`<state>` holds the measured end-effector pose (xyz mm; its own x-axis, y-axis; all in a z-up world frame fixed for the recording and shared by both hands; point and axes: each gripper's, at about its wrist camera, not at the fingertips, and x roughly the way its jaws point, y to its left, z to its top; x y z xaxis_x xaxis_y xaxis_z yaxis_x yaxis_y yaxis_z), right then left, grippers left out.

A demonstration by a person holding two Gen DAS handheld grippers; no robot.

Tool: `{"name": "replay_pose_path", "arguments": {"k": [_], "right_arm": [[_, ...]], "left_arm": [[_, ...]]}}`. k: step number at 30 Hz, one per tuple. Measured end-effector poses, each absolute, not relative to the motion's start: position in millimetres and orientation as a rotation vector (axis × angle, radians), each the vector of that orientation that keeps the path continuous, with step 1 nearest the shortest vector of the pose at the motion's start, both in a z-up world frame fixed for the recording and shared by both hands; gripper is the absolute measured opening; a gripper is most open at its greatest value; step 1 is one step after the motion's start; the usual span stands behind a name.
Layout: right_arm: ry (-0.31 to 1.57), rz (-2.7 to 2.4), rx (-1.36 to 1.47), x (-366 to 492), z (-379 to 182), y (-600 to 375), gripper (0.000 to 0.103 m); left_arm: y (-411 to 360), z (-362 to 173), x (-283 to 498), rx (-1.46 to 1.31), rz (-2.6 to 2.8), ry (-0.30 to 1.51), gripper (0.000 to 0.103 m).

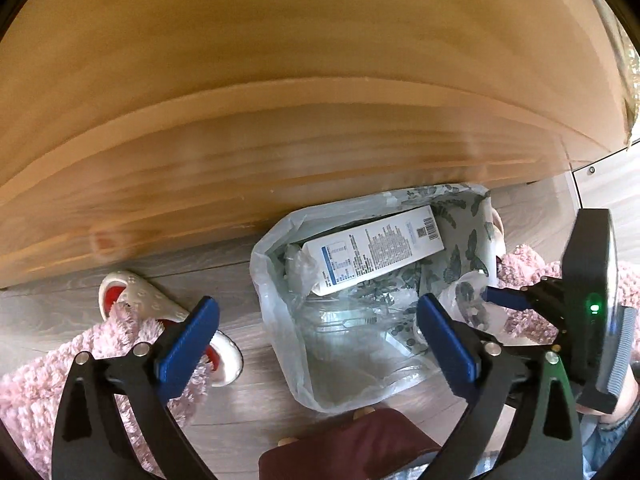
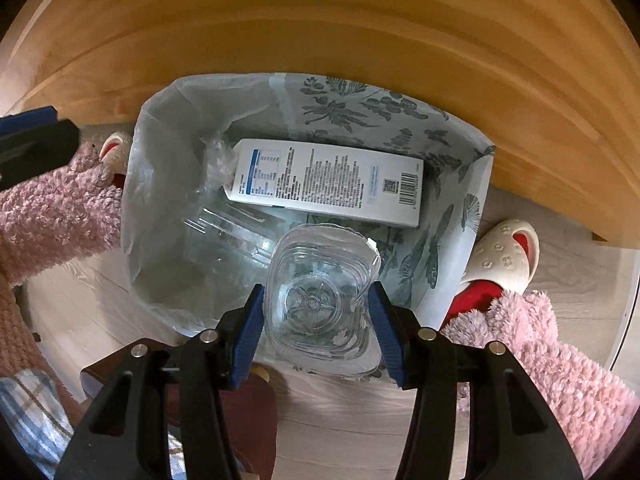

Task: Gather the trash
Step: 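Open the left tool to drop the plastic bag while the right tool holds the cup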

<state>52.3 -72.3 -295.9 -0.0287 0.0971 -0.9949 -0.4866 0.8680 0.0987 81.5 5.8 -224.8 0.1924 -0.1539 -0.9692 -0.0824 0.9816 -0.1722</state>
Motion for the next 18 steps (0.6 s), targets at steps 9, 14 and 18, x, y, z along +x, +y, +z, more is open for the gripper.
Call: {"name": "replay_pose_path", "arguments": {"k": [9,14,18], "right_arm": [[1.534,0.453,-0.389,59,-322,-65,0.051],[1.527,0.453,-0.438,58,-338,-58,0.051],[1.533,0.466,-0.449,55,-356,-52,0.051]], "left_arm": [[21,-237,83,-0.295,-0.014,1.44,0.096],[30,-243,86,-0.359,-0.007,1.458,0.096],[33,-247,88,-0.409,-0.014,1.47,0.096]]}}
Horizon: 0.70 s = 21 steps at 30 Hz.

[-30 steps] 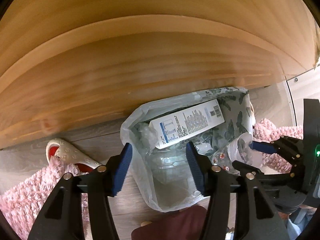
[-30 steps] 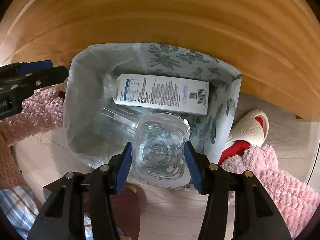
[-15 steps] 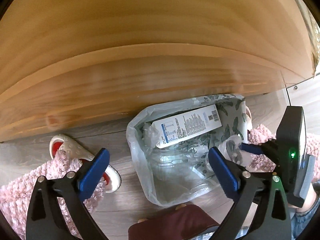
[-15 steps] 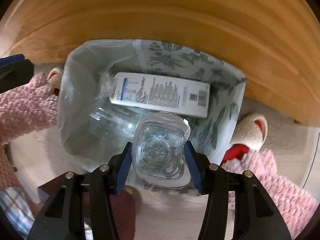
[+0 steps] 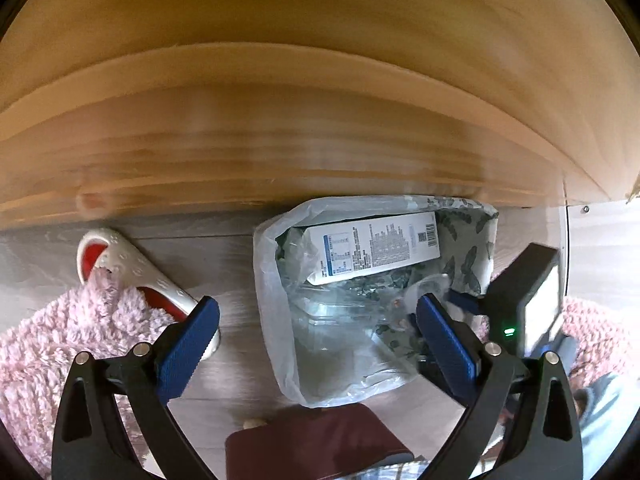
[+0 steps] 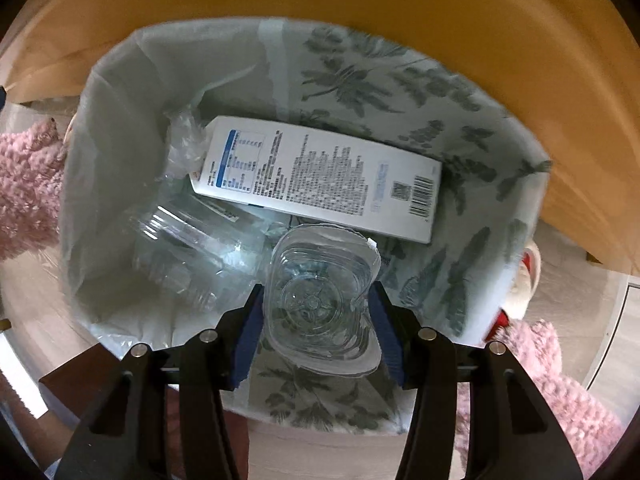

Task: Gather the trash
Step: 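Open the left tool to drop the plastic bag while the right tool holds the cup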

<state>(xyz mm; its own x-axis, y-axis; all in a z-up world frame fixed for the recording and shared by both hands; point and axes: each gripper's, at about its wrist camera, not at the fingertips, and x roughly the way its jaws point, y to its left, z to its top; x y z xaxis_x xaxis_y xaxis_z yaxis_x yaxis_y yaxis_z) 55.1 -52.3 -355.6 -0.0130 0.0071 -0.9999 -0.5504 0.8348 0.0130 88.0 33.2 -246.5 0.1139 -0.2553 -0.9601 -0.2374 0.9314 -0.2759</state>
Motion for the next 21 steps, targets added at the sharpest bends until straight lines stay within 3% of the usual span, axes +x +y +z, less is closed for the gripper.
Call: {"name": "replay_pose_path", "arguments": {"k": [21], "right_arm": [[1.544,0.506,-0.355,56,-416,-46,0.054]], "left_arm": [[36,-253,89,-0.519,-0.036,1.506,0.096]]}}
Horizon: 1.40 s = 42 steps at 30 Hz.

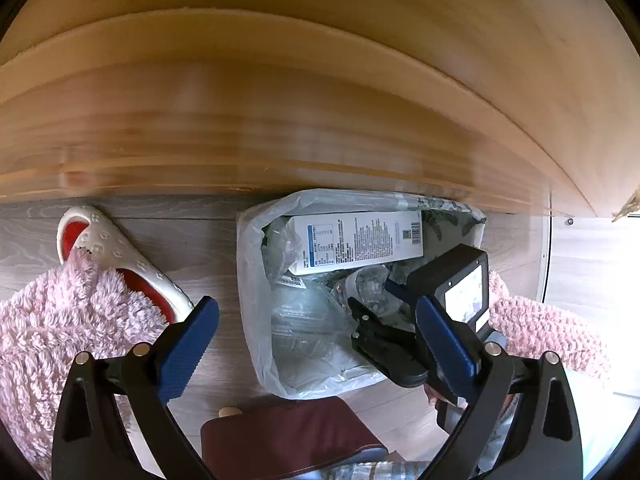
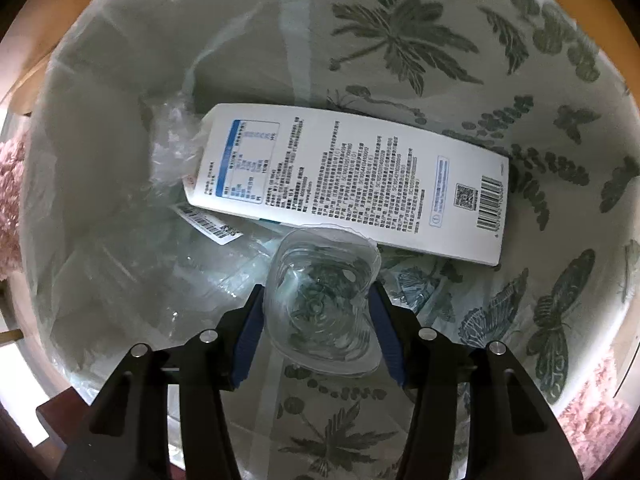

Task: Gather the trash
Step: 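Open the left tool to drop the plastic bag while the right tool holds the cup, then open the right tool to release the clear cup into the bag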

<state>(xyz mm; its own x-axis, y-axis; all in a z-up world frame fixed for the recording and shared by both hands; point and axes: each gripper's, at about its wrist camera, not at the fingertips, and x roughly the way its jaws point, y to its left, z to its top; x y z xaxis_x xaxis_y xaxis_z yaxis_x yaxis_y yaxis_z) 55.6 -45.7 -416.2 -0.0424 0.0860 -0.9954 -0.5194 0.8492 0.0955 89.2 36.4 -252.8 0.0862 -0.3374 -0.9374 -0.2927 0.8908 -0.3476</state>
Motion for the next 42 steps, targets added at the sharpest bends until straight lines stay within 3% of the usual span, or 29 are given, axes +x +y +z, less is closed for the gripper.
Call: {"name": "replay_pose_path", "arguments": {"k": [22,30,42], "right_arm": [[1.672,0.475,-0.217,78,-437,-55,0.067],[1.673,0.472,-0.21,73,-431,-68,0.067],[1.633,0.473,-0.239,67,-402,-61,0.075]], "left_arm": [[39,-257,88,-0.552,-0.04,1.528,0.096],[38,-257,88,-0.551,-0.041,1.529,0.096],[36,-257,88,-0.54,-0.038,1.533,0.096]]}}
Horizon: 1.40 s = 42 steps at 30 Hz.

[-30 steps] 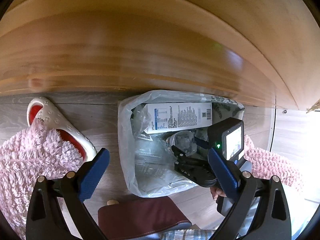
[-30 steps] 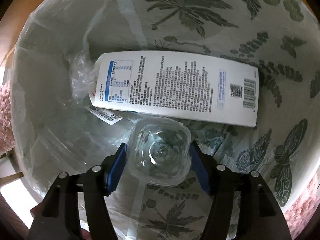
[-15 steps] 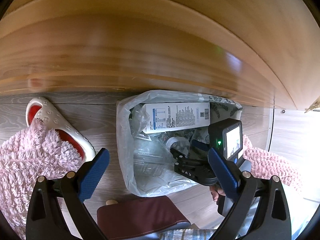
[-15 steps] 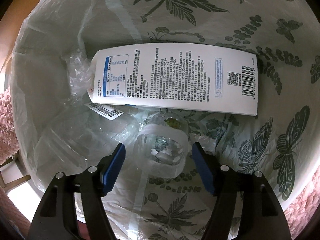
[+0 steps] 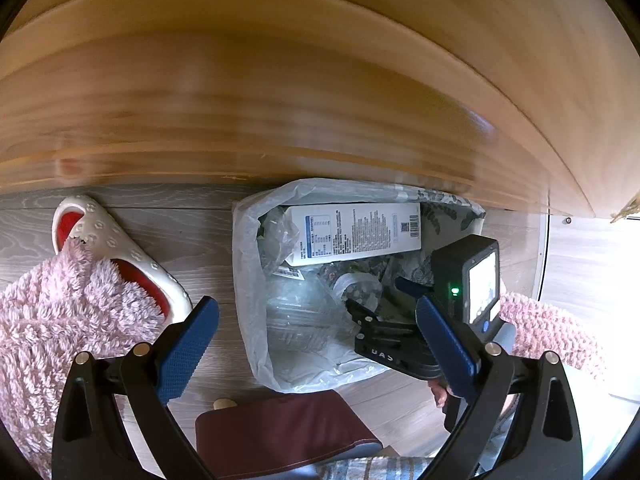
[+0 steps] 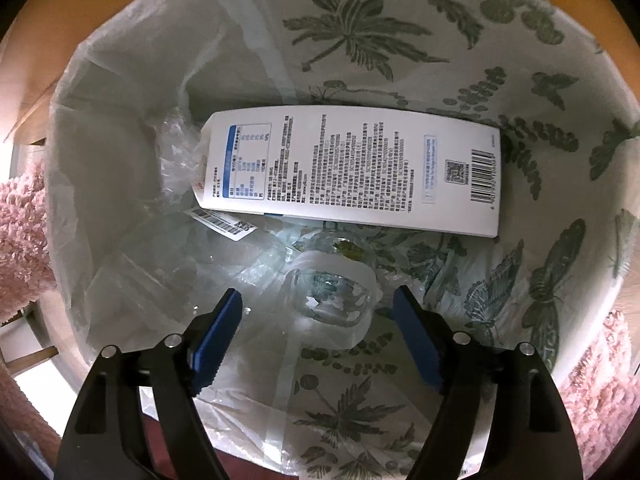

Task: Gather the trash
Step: 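Open the right tool to release the clear cup into the bag, then raise both open tools out of the bag toward the bed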

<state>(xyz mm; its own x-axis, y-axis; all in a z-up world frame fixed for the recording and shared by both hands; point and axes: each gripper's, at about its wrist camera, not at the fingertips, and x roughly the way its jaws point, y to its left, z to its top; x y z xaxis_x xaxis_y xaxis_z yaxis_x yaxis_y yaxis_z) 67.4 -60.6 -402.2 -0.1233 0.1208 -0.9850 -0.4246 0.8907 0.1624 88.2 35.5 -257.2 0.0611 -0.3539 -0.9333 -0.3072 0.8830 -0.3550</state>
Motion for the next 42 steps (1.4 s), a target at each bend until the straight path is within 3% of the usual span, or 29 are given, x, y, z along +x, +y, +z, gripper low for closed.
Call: {"name": "replay_pose_path", "arguments": {"k": [16,42], "right_arm": [[1.574,0.438,-0.248,61,-368,-66,0.088],[1.443,0.447,-0.227,44,-295,-75,0.095]], "left_arm": [[38,-266,85,-0.5,-0.01,1.556,0.096],[38,-254,80,-0.472,-0.011,1.539,0.096]]}}
